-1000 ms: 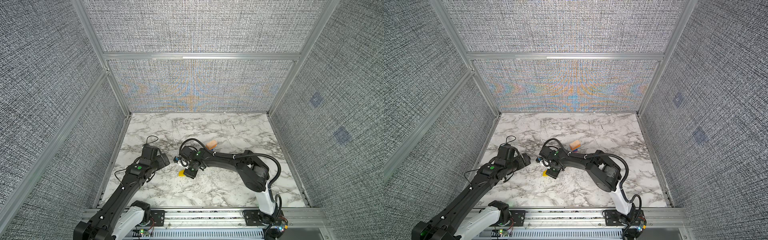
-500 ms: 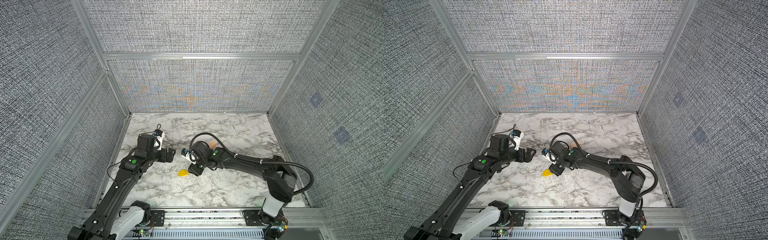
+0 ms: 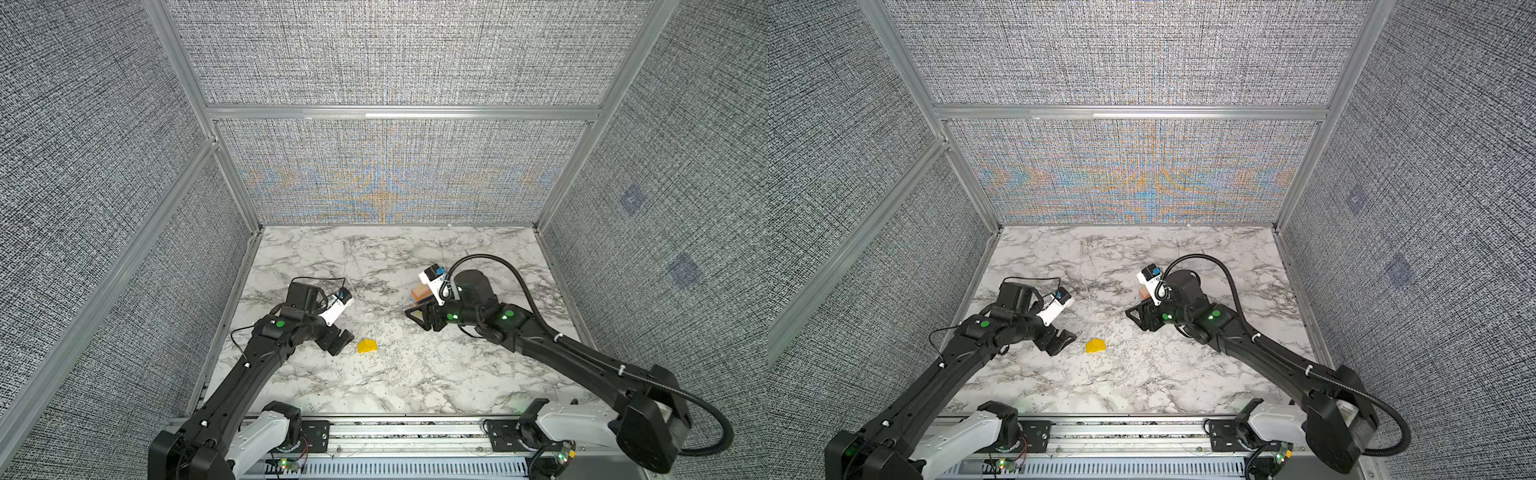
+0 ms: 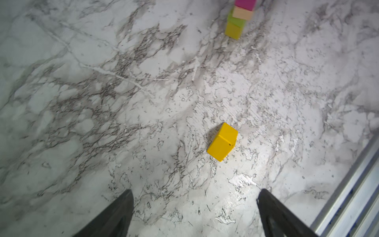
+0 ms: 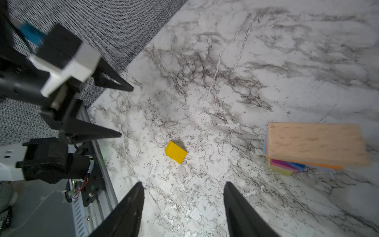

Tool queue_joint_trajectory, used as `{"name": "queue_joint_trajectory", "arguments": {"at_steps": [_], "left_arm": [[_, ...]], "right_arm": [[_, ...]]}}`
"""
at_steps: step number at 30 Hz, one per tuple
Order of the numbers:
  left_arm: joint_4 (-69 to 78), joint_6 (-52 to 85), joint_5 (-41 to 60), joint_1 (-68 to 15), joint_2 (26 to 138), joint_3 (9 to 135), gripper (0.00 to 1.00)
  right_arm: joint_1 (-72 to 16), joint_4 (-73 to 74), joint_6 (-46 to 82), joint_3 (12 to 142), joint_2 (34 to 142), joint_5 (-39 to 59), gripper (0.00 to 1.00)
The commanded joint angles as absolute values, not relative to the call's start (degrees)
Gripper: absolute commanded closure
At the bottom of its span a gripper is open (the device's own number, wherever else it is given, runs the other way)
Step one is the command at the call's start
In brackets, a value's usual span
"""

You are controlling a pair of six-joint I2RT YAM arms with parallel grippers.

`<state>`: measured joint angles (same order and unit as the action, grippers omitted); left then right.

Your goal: Build the wood block tower

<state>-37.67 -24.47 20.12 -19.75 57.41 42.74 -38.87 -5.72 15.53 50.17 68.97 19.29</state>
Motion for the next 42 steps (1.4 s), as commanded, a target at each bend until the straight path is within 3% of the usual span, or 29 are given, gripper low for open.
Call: {"name": "queue_joint_trajectory", "arguments": {"at_steps": [1,10,22,42], "left_arm": [[-37.4,-35.5,23.9,-21.6,55.7,40.8,0.09],[-37.5,-41.7,19.3,-27.0,58.2,40.5,0.10],[-34.0,-45.2,22.7,-29.3,72.2,43.7,0.23],[-24.1,-44.2,21.5,-29.4,84.7,43.3,0.36]], "right_arm": [[-37.5,-2.1,19.4,48.4,65.1,19.0,0.35],[-33.0,-0.1,22.4,45.3,59.9,20.8,0.32],[-30.4,0.5,25.3,42.4,60.0,22.9,0.32],[-28.3,1.1,24.8,40.4,59.6,23.6,0.32]]}}
